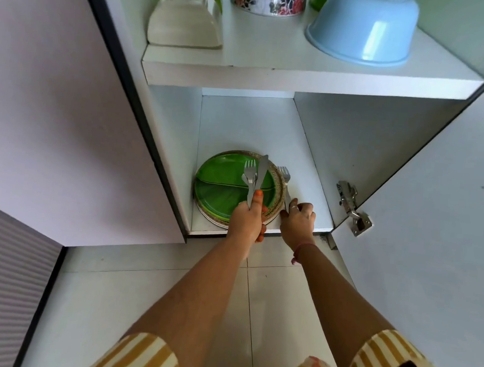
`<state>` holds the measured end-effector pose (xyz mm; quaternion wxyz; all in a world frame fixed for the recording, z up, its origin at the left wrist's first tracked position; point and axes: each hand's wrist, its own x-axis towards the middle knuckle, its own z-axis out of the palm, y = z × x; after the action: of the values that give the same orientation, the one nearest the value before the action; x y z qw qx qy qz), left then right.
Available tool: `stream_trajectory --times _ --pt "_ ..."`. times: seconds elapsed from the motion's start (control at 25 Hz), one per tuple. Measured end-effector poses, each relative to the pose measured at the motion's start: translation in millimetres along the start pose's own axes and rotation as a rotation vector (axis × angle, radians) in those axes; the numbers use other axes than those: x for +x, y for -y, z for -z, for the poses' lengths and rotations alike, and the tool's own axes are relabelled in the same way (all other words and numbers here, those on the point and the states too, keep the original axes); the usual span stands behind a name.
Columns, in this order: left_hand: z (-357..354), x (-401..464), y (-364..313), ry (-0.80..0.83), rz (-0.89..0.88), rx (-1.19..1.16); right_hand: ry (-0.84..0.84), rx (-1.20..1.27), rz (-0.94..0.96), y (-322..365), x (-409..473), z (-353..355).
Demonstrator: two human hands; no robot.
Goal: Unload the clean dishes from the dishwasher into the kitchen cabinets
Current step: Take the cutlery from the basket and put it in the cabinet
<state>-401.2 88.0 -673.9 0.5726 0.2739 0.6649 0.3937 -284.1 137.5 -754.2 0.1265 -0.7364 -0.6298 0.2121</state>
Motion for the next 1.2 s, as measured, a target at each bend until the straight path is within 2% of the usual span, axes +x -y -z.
stream_trajectory --times 0.08,0.16,0.2,0.28,0.32,0.36,0.52,0.84,0.96,1.04,1.12,1.2 --pt "4.5 -1.1 -3.7 0.040 -0.018 -0.035 -0.084 0.148 0.005 0.4 -7.6 14.1" --pt "6.7 -1.5 -7.4 0.083 -0.029 -0.070 -0.144 0.477 -0.046 7.1 -20.8 33.7" --pt "6.9 -1.9 -8.8 0.092 -0.039 -0.077 -0.057 0.702 -0.084 13.2 -27.6 44.8" --pt "5.8 -2.3 -9.0 0.088 -0.072 -0.050 0.312 1.083 -0.133 25.8 -43.0 62.4" --pt "5.2 -1.7 -8.9 0.090 -0.084 -0.027 0.466 1.150 -0.144 30.6 -49.3 66.2" --pt "5.3 -1.3 -9.5 0.096 -0.088 -0.012 0.543 1.186 -0.159 34.7 -53.4 66.1" --pt "7.8 -2.4 -11.6 0.149 -0.093 0.086 0.485 1.338 -0.296 43.2 -56.7 60.9" --pt "4.0 -4.6 -4.7 0.171 -0.083 0.220 0.227 1.277 -0.348 38.6 -46.0 59.6" --pt "3.6 -9.7 -5.5 0.200 -0.039 0.111 0.200 1.336 -0.364 29.4 -35.7 65.3" --pt "5.5 -8.4 -7.4 0.154 -0.040 0.079 0.145 1.351 -0.423 16.9 -22.3 68.4" --pt "8.8 -2.8 -6.9 0.071 -0.087 0.094 0.073 1.217 -0.465 0.4 -4.3 65.0" --pt "12.1 2.9 -6.0 0.018 -0.128 0.100 0.025 0.887 -0.427 -14.1 13.7 55.8"
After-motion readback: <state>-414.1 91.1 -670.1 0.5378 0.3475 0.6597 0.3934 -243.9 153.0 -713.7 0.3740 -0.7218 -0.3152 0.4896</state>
